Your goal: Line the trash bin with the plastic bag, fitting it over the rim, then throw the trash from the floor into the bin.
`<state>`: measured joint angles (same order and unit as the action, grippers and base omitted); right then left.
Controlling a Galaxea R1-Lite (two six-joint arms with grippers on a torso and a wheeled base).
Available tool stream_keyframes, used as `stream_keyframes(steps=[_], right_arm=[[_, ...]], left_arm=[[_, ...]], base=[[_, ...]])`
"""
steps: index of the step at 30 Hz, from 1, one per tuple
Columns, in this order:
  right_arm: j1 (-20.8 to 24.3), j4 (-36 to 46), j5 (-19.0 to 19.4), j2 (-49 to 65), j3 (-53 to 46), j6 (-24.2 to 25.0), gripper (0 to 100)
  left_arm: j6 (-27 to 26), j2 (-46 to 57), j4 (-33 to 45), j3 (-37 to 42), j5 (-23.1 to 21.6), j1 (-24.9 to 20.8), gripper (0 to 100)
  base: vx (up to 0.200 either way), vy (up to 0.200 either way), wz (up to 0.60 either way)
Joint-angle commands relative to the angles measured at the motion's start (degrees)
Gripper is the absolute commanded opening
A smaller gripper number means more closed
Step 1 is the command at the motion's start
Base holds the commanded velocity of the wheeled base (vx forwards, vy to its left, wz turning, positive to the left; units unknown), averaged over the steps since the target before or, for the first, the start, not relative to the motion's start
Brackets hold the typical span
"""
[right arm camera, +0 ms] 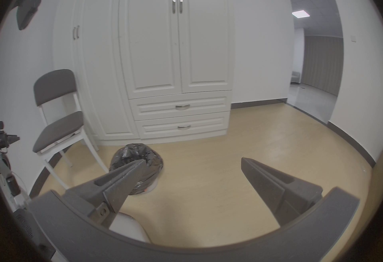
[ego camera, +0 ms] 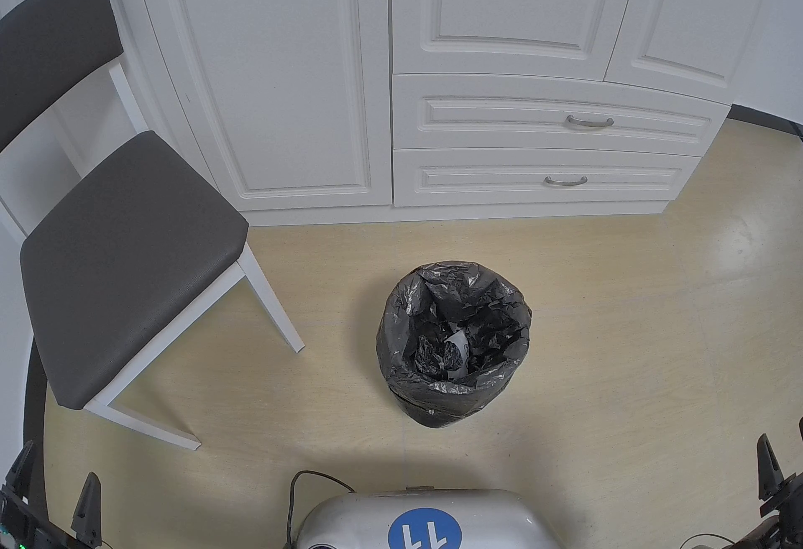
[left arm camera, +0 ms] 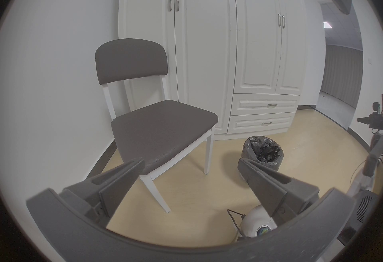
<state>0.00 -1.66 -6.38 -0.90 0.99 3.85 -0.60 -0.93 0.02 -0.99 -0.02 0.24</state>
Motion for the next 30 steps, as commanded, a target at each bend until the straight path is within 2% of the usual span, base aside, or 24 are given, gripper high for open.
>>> stream_keyframes(steps=[1, 2, 5, 8, 9, 15, 17, 18, 20, 24, 30], right_arm=[[0.00, 0.78, 6.20, 0.90, -0.11, 0.01, 100], [0.00, 0.78, 7.78, 0.90, -0.11, 0.19, 100], [0.00, 1.31, 8.49, 0.64, 0.16, -0.51, 100], [-0.09, 1.13, 10.77, 0.81, 0.07, -4.20, 100], [-0.09, 0.78, 12.26, 0.81, -0.37, -7.63, 100], [-0.09, 1.31, 12.09, 0.81, 0.07, -5.70, 100], [-0.09, 1.04, 10.15, 0.81, 0.07, -3.50, 100], [-0.09, 1.22, 7.69, 0.90, -0.81, -3.94, 100], [-0.09, 1.31, 5.94, 0.90, -0.81, -4.29, 100], [0.26, 2.27, 6.90, 0.20, -0.46, -5.87, 100], [-0.09, 1.83, 6.82, 0.90, -0.81, -4.47, 100]], left_arm=[[0.25, 0.84, -0.02, 0.99, 0.20, 0.02, 100], [0.07, 0.75, -0.11, 0.99, 0.11, 0.02, 100], [0.16, 0.75, -0.11, 0.99, 0.11, 0.02, 100], [0.16, 0.75, -0.02, 0.99, 0.11, 0.02, 100], [0.07, 0.75, -0.11, 0.99, 0.11, 0.02, 100], [0.07, 0.75, -0.02, 0.99, 0.11, 0.02, 100], [0.16, 0.75, -0.02, 0.99, 0.11, 0.02, 100], [0.16, 0.75, -0.02, 0.99, 0.11, 0.02, 100], [0.16, 0.75, -0.02, 0.99, 0.11, 0.02, 100], [0.16, 0.75, -0.02, 0.99, 0.11, 0.02, 100], [0.16, 0.75, -0.02, 0.99, 0.11, 0.02, 100]], base=[[0.000, 0.000, 0.00], [0.000, 0.000, 0.00], [0.000, 0.000, 0.00], [0.000, 0.000, 0.00], [0.000, 0.000, 0.00], [0.000, 0.000, 0.00], [0.000, 0.000, 0.00], [0.000, 0.000, 0.00], [0.000, 0.000, 0.00], [0.000, 0.000, 0.00], [0.000, 0.000, 0.00]])
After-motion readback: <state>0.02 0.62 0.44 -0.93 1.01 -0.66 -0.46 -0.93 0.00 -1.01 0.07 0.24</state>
